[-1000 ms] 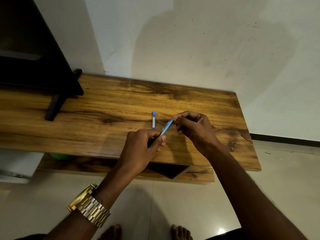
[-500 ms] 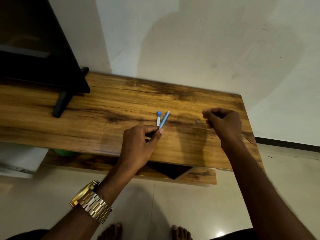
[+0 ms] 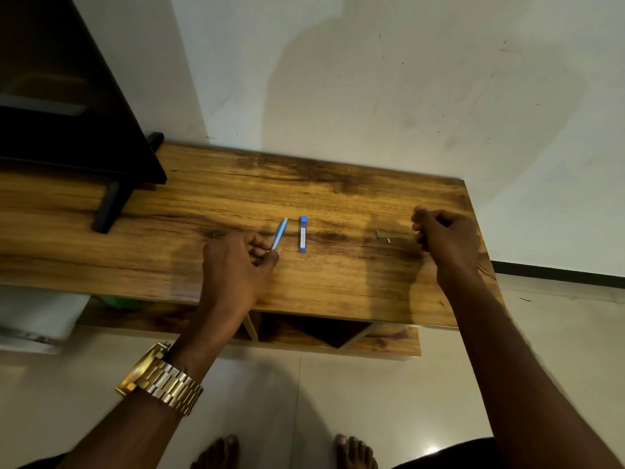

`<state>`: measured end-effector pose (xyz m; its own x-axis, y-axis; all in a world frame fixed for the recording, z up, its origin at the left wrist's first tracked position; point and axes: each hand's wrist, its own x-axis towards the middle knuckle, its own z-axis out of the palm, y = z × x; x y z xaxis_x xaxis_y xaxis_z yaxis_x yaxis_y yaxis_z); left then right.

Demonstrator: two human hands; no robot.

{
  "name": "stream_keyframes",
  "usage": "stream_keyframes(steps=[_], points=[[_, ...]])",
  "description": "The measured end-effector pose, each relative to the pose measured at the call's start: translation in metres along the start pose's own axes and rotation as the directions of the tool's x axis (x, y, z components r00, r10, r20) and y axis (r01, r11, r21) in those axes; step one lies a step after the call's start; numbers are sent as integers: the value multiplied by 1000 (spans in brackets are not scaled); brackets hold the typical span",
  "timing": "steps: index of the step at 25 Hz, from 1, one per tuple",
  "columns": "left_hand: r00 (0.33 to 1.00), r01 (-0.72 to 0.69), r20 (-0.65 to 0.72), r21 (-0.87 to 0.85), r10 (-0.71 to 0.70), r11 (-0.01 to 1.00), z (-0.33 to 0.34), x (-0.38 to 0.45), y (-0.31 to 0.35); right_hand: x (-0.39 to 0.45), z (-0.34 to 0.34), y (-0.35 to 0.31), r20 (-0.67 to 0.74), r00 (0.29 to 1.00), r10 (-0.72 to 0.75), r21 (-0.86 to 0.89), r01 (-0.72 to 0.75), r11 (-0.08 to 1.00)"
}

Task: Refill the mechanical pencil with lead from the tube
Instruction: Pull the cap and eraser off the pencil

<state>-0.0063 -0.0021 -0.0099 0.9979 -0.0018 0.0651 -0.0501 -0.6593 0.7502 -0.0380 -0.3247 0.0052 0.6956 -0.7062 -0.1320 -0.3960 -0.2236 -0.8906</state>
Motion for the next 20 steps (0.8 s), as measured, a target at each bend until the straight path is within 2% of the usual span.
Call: stream_keyframes(steps=[3, 7, 10, 13, 16, 18, 20], points=[[1000, 10, -27, 13, -10, 1000, 4, 6, -2, -1, -5, -1, -49, 998, -25, 78, 29, 997], [999, 44, 4, 37, -44, 998, 15, 7, -2, -13, 4, -1, 17, 994, -106, -3, 106, 994], [999, 43, 17, 65, -45, 997, 16, 9, -5, -25, 26, -4, 107, 970, -217, -134, 231, 964], [999, 50, 8, 54, -50, 997, 12, 11, -8, -41, 57, -11, 247, 892, -379, -280, 440, 853], [999, 23, -50, 30, -22, 999, 6, 6, -4, -60, 90, -14, 439, 755, -488, -283, 631, 722], [997, -29, -70, 71, 34, 997, 4, -6, 2, -71, 106, -13, 503, 697, -511, -269, 688, 674], [995, -94, -21, 126, 97, 988, 7, -26, 8, -75, 116, -11, 526, 678, -514, -292, 711, 640]])
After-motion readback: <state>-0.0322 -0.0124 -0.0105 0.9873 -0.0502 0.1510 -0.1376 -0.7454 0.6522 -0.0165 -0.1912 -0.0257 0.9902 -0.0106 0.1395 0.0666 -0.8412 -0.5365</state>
